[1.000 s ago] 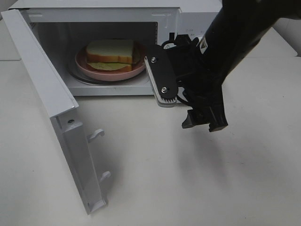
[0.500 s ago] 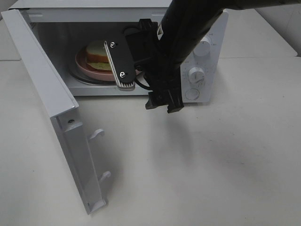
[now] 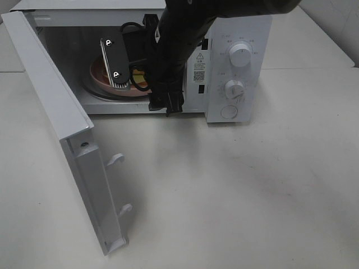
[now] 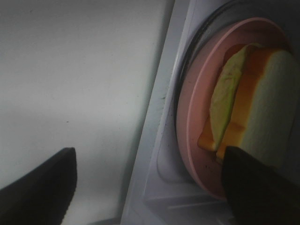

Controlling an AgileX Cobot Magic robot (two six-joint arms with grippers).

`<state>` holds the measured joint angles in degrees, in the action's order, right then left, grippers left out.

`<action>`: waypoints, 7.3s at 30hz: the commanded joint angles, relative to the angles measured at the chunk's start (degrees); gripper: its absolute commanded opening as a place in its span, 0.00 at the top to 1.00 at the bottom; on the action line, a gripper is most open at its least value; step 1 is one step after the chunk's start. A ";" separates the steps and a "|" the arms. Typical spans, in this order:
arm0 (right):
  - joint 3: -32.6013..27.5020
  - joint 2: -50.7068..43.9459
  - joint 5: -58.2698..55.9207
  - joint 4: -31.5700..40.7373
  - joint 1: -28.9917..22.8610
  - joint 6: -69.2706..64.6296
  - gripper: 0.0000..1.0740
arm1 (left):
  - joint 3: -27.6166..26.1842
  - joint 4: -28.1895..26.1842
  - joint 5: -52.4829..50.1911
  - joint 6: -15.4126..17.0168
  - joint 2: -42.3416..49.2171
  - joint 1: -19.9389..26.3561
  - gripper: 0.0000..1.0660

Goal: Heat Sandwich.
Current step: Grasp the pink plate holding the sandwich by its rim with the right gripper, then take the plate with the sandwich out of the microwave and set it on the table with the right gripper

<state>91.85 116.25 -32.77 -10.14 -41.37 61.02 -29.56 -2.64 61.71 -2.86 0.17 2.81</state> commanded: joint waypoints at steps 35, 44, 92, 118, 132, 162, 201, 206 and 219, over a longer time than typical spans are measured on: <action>28.48 25.15 -4.41 0.29 4.64 -4.01 0.29 | 0.00 -0.40 -0.57 0.06 0.57 0.00 0.06; 28.48 25.15 -4.53 0.86 4.64 -5.50 0.33 | 0.00 -0.40 -0.57 0.06 0.57 0.00 0.06; 23.72 20.11 -5.96 5.96 3.90 2.58 1.00 | 0.00 -0.40 -0.57 0.06 0.57 0.00 0.06; -3.27 4.07 16.16 0.80 2.06 3.09 1.00 | 0.00 -0.40 -0.57 0.06 0.57 0.00 0.06; -19.71 -6.42 20.23 -0.23 1.78 3.90 1.00 | 0.00 -0.40 -0.57 0.06 0.57 0.00 0.06; -46.64 -28.93 23.84 -3.61 1.78 4.13 1.00 | 0.00 -0.40 -0.57 0.06 0.57 0.00 0.06; -65.32 -62.74 4.58 -7.39 1.78 0.29 0.99 | 0.00 -0.40 -0.57 0.06 0.57 0.00 0.06; -66.86 -67.15 0.92 -7.62 1.78 -1.83 0.99 | 0.00 -0.40 -0.57 0.06 0.57 0.00 0.06; -67.04 -71.51 -9.45 -15.53 1.78 -17.19 0.98 | 0.00 -0.40 -0.57 0.06 0.57 0.00 0.06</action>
<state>24.92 45.15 -42.74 -22.98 -39.94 47.27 -29.56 -2.64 61.71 -2.86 0.17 2.81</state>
